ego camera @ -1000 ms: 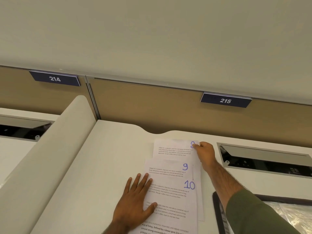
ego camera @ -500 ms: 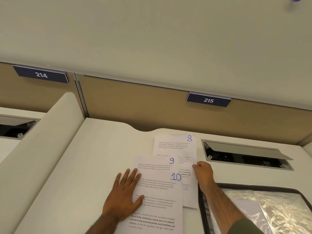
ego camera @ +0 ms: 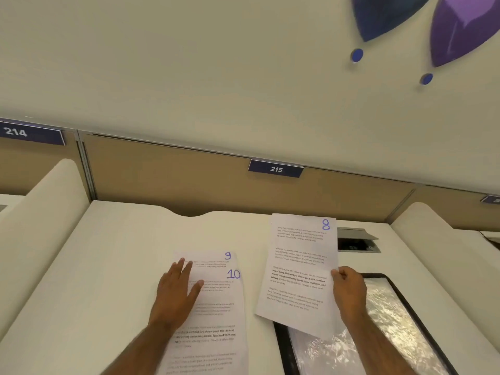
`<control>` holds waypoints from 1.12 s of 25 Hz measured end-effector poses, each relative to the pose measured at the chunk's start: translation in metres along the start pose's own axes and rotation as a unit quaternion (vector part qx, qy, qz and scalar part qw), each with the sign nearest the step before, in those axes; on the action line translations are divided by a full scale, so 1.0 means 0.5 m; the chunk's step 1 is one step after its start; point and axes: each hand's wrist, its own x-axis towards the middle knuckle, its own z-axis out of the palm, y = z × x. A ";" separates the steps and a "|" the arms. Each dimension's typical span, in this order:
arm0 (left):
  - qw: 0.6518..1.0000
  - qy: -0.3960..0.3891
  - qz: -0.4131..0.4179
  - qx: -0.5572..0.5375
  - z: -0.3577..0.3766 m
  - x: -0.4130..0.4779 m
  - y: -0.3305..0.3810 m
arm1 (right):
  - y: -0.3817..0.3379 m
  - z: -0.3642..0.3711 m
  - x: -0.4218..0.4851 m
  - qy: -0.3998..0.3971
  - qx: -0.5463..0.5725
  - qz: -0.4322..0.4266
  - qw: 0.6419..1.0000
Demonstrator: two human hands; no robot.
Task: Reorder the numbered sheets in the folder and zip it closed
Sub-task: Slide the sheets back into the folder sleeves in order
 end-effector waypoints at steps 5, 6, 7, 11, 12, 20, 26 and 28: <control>0.947 -0.103 -0.043 -0.301 0.008 -0.058 0.242 | 0.060 -0.094 -0.079 -0.068 0.110 0.080 0.988; 0.935 -0.132 -0.050 -0.325 0.015 -0.074 0.274 | 0.067 -0.104 -0.094 -0.082 0.128 0.087 0.985; 0.925 -0.149 -0.054 -0.347 0.022 -0.094 0.299 | 0.074 -0.112 -0.106 -0.094 0.141 0.092 0.981; 0.899 -0.109 -0.114 -0.410 0.039 -0.169 0.346 | 0.106 -0.146 -0.128 -0.145 0.164 0.102 0.970; 0.890 -0.102 -0.132 -0.425 0.043 -0.185 0.349 | 0.116 -0.150 -0.127 -0.158 0.166 0.104 0.968; 0.899 -0.044 -0.150 -0.409 0.112 -0.242 0.467 | 0.207 -0.192 -0.052 -0.261 0.201 0.104 0.938; 0.894 0.041 -0.198 -0.400 0.215 -0.289 0.632 | 0.323 -0.314 0.077 -0.392 0.174 0.082 0.900; 0.896 0.051 -0.196 -0.396 0.237 -0.304 0.672 | 0.353 -0.345 0.101 -0.395 0.170 0.074 0.900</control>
